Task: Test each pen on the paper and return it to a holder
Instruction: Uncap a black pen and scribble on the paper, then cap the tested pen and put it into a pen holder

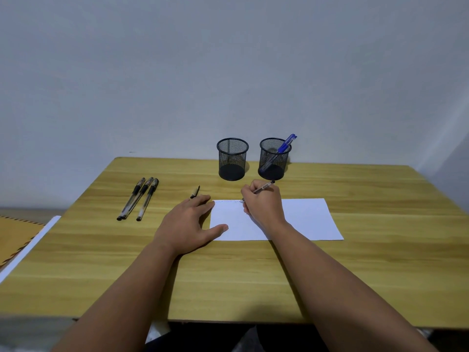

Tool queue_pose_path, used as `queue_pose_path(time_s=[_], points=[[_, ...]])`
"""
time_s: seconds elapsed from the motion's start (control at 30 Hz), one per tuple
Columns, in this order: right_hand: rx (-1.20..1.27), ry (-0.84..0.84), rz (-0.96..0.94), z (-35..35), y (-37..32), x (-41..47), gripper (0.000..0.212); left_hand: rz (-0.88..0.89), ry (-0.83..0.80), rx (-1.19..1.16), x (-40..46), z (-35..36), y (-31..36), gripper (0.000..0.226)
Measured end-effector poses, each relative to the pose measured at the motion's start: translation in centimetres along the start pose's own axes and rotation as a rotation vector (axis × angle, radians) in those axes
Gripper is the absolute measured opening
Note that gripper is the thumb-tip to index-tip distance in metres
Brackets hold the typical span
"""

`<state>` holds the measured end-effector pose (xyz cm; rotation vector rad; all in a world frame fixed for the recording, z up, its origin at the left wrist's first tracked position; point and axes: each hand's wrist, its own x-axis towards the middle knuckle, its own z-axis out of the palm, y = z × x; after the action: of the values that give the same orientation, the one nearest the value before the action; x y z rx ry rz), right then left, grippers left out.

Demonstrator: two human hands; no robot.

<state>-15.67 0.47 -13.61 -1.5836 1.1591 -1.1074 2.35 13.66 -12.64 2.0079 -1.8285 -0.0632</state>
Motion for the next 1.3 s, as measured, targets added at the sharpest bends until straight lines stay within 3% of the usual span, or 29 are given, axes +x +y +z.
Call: queue_pose_path(time_s=[0.87, 1.0, 1.1, 1.3], points=[[0.027, 0.033, 0.011, 0.1, -0.5, -0.3, 0.040, -0.006, -0.002, -0.035, 0.0, 0.1, -0.2, 0.087], [0.165, 0.112, 0.165, -0.5, -0.9, 0.3, 0.030, 0.002, 0.002, -0.031, 0.0, 0.1, -0.1, 0.085], [0.268, 0.088, 0.235, -1.3, -1.3, 0.8, 0.038, 0.000, -0.005, -0.034, 0.0, 0.0, -0.1, 0.086], [0.424, 0.130, 0.178, -4.1, -4.8, 1.1, 0.038, 0.021, 0.024, -0.016, -0.1, -0.1, -0.1, 0.080]])
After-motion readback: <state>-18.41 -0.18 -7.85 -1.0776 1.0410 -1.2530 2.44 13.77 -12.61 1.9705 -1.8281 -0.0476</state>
